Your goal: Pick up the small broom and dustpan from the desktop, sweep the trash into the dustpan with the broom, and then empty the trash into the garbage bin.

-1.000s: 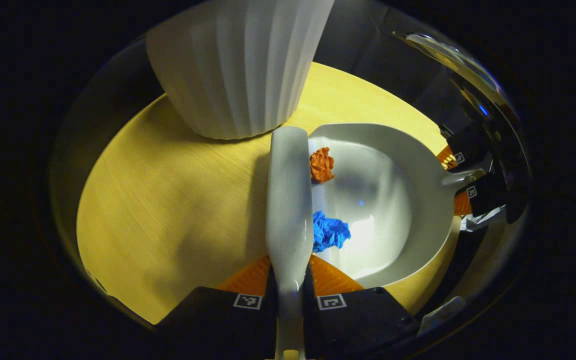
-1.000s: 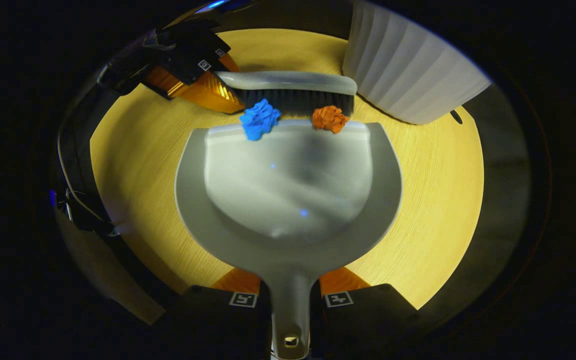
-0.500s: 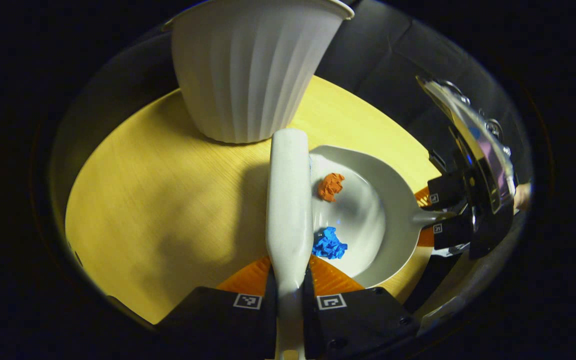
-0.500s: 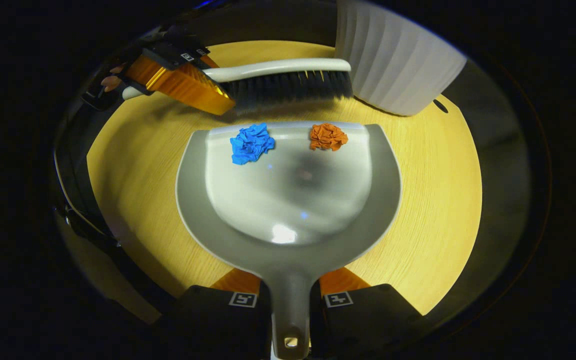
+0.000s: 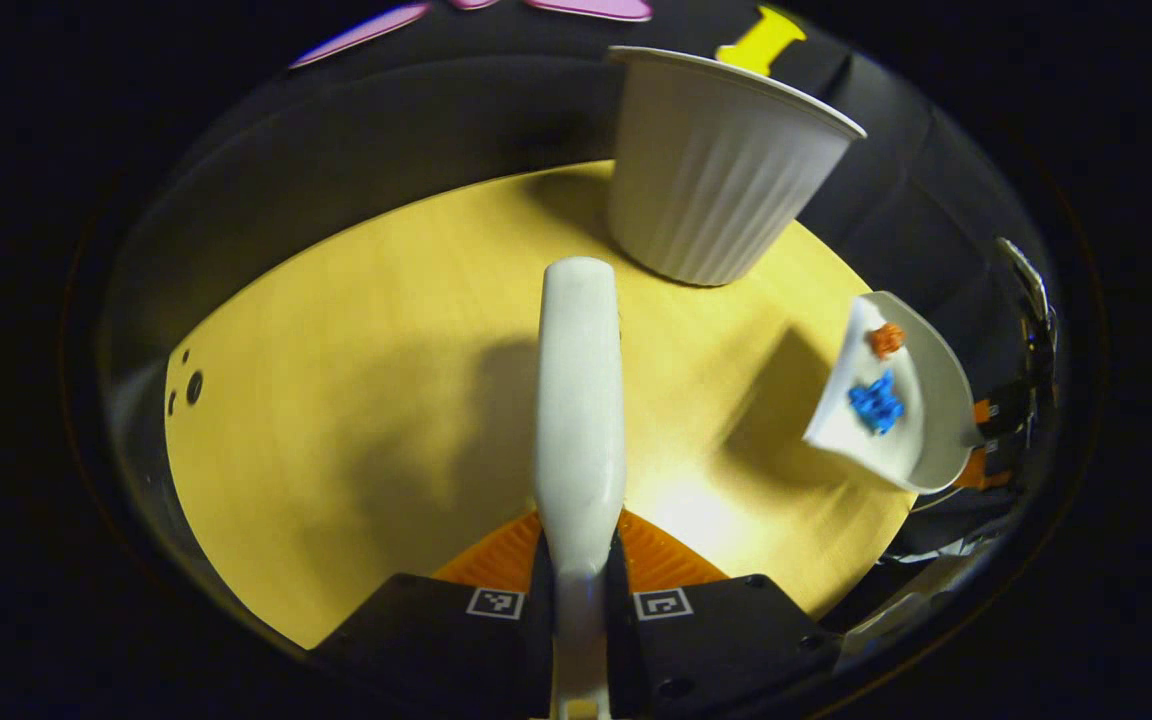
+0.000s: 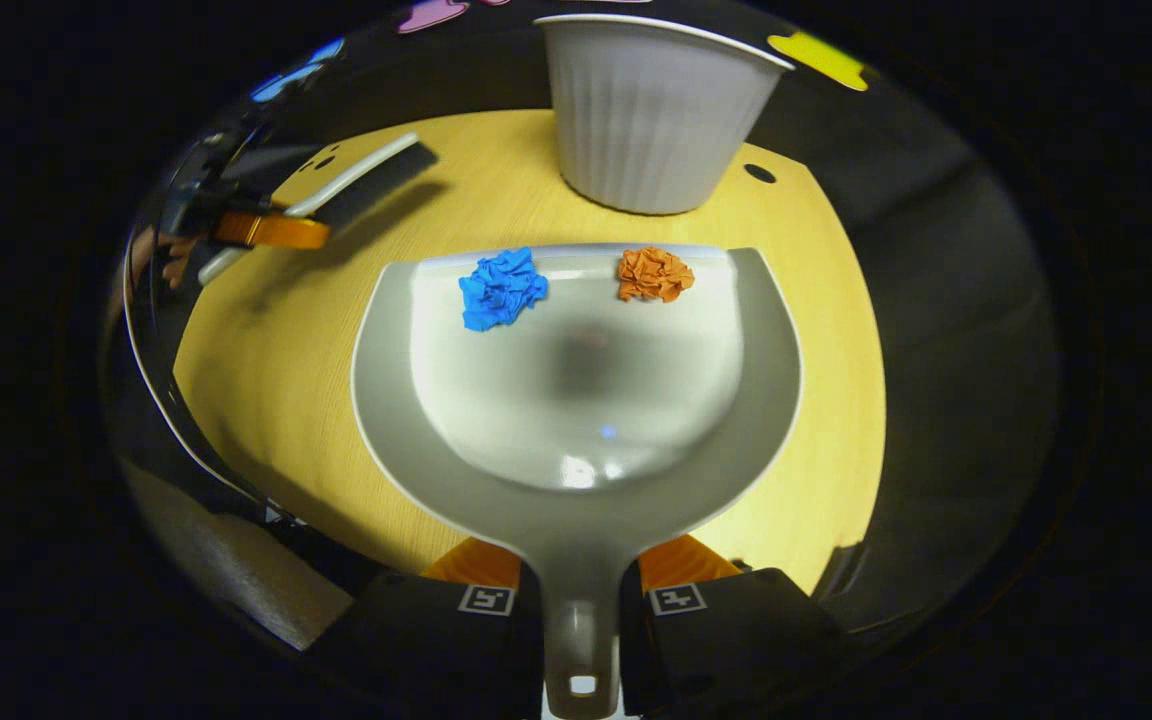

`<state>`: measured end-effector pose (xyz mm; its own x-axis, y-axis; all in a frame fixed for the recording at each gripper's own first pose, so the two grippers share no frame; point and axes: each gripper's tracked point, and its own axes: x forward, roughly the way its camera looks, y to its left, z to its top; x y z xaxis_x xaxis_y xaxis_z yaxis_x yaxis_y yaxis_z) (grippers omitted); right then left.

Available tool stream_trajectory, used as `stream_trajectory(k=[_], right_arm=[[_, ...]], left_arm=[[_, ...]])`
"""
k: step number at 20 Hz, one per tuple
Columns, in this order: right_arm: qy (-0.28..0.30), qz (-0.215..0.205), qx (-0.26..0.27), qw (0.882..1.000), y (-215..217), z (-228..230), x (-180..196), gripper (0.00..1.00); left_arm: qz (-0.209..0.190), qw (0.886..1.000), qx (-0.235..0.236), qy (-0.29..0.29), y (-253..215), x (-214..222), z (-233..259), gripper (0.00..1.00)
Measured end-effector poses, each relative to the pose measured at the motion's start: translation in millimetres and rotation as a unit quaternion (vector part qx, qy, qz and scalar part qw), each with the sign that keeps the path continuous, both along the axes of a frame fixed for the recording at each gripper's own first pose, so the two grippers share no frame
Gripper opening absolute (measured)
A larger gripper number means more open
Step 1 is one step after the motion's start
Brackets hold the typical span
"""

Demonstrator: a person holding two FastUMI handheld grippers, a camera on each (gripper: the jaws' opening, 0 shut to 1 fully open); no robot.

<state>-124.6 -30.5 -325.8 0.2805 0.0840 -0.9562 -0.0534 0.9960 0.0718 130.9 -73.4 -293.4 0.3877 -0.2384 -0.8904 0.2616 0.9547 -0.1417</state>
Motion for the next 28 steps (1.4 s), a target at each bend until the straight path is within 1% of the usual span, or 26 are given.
stream_trajectory(k=[2, 3, 7, 9, 11, 12, 13, 14, 16, 18, 19, 20, 23, 27, 28], right_arm=[[-0.005, -0.023, -0.006, 1.000, -15.3, 40.5, -9.0, 0.34], [-0.008, -0.033, -0.006, 0.999, -17.6, 49.3, -10.1, 0.34], [-0.028, -0.068, -0.009, 0.997, -48.3, 103.7, -17.6, 0.34], [-0.038, -0.077, -0.014, 0.996, -60.1, 129.3, -23.7, 0.34], [-0.046, -0.082, -0.028, 0.995, -67.2, 148.7, -26.7, 0.34], [-0.050, -0.084, -0.035, 0.995, -67.8, 155.3, -27.8, 0.29], [-0.052, -0.088, -0.042, 0.994, -63.7, 154.8, -28.7, 0.34], [-0.053, -0.088, -0.053, 0.993, -64.2, 159.4, -30.3, 0.34], [-0.046, -0.083, -0.078, 0.992, -61.4, 160.7, -29.8, 0.34], [-0.032, -0.077, -0.088, 0.993, -56.0, 155.6, -25.7, 0.34], [-0.026, -0.075, -0.092, 0.993, -60.2, 157.6, -24.9, 0.29], [-0.020, -0.069, -0.099, 0.992, -61.5, 159.0, -25.3, 0.34], [0.003, -0.040, -0.128, 0.991, -66.1, 168.4, -25.2, 0.34], [0.050, -0.010, -0.151, 0.987, -75.4, 180.3, -24.8, 0.34], [0.068, 0.008, -0.168, 0.983, -80.9, 186.0, -27.8, 0.39]], left_arm=[[0.016, 1.000, 0.002, 0.001, 11.3, -16.7, -5.1, 0.25], [0.019, 1.000, 0.004, 0.000, 16.7, -26.1, -5.8, 0.25], [0.021, 1.000, -0.014, 0.005, 23.1, -61.7, -9.6, 0.25], [0.020, 1.000, -0.022, 0.005, 21.3, -74.7, -13.9, 0.25], [0.019, 0.999, -0.026, 0.005, 23.1, -88.0, -17.8, 0.25], [0.019, 0.999, -0.031, 0.007, 21.5, -94.7, -18.1, 0.25], [0.020, 0.999, -0.037, 0.008, 19.4, -98.8, -19.1, 0.25], [0.020, 0.999, -0.042, 0.009, 18.5, -101.8, -20.0, 0.25], [0.018, 0.999, -0.041, 0.009, 22.5, -107.0, -22.1, 0.25], [0.016, 0.999, -0.036, 0.006, 27.1, -110.3, -22.9, 0.25], [0.018, 0.999, -0.038, 0.004, 29.2, -112.6, -22.3, 0.25], [0.019, 0.999, -0.038, 0.004, 32.3, -113.1, -21.7, 0.25], [0.029, 0.999, -0.030, 0.003, 47.3, -114.5, -22.6, 0.25], [0.047, 0.998, -0.035, 0.008, 53.4, -117.9, -24.8, 0.25], [0.049, 0.998, -0.036, 0.009, 54.8, -118.0, -25.7, 0.25]])
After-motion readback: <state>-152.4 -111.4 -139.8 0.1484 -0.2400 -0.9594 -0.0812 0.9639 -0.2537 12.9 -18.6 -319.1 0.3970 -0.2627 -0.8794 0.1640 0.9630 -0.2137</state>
